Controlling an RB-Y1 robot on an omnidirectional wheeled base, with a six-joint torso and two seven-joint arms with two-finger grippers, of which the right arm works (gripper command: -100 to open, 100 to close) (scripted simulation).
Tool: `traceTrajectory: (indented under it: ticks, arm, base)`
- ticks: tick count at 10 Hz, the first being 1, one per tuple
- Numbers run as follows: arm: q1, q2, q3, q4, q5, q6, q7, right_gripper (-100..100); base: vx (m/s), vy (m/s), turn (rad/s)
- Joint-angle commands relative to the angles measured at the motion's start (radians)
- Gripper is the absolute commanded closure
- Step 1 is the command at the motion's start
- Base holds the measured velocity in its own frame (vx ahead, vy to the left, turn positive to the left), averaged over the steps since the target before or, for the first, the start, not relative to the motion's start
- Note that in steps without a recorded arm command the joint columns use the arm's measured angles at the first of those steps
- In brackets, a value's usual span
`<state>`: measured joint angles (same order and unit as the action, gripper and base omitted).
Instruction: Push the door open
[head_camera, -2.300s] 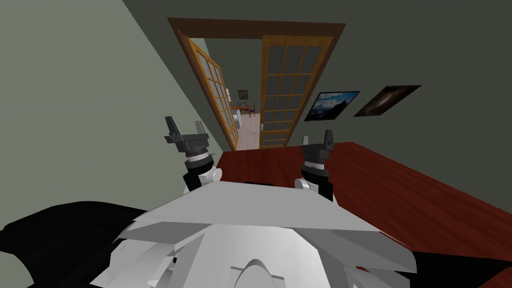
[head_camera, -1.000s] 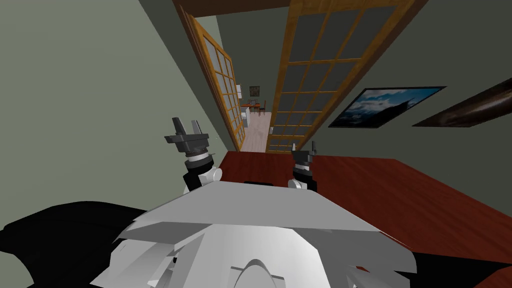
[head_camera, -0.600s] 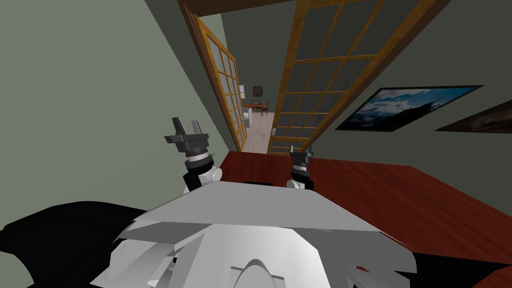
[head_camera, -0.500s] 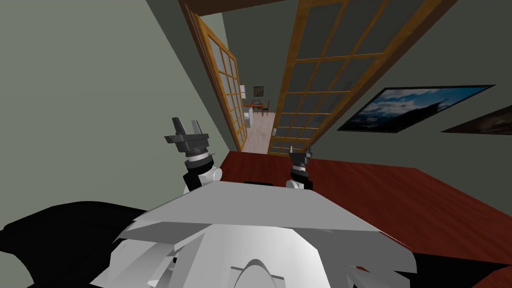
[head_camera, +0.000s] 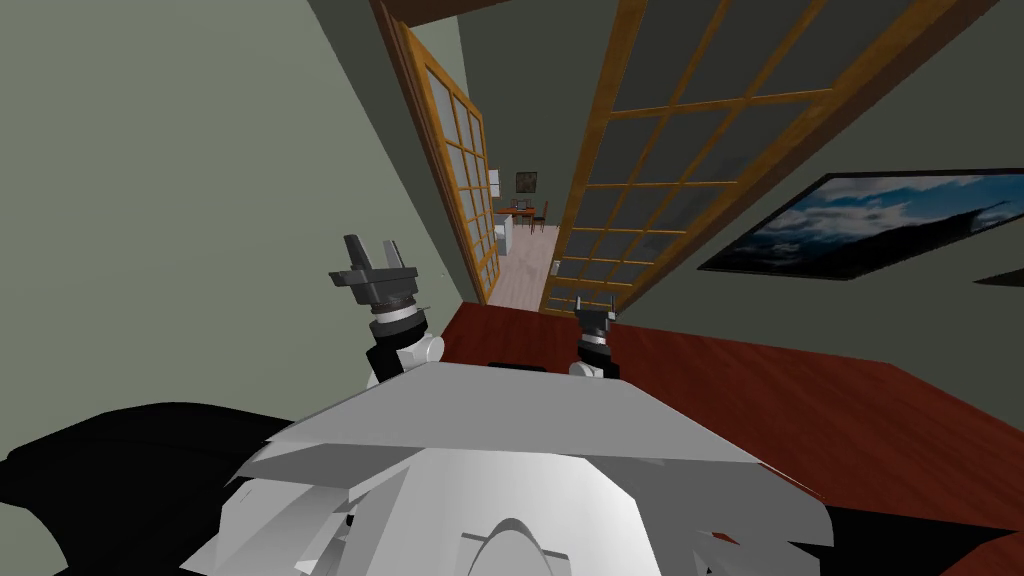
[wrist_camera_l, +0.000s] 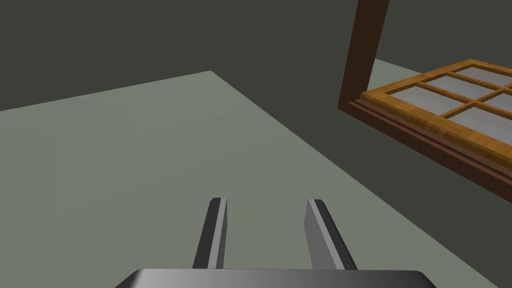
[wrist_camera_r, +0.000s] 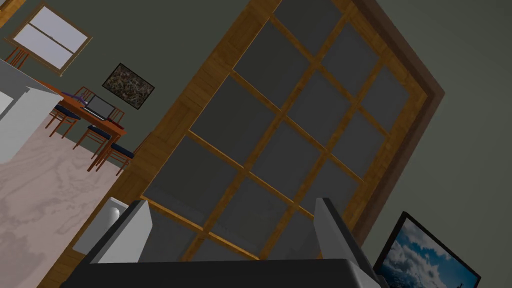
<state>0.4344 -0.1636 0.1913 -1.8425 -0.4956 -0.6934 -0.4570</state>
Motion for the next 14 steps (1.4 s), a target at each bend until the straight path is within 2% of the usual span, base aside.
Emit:
traceTrajectory:
  ticks: [1, 14]
  arm:
    - [-0.009, -0.010, 0.009, 0.037, -0.031, -0.018, -0.030, -100]
    - [-0.063, -0.073, 0.101, 0.311, -0.271, -0.156, -0.242, -100]
  base:
    - [0.091, -0.023, 0.133]
    - [0.096, -0.027, 0.120]
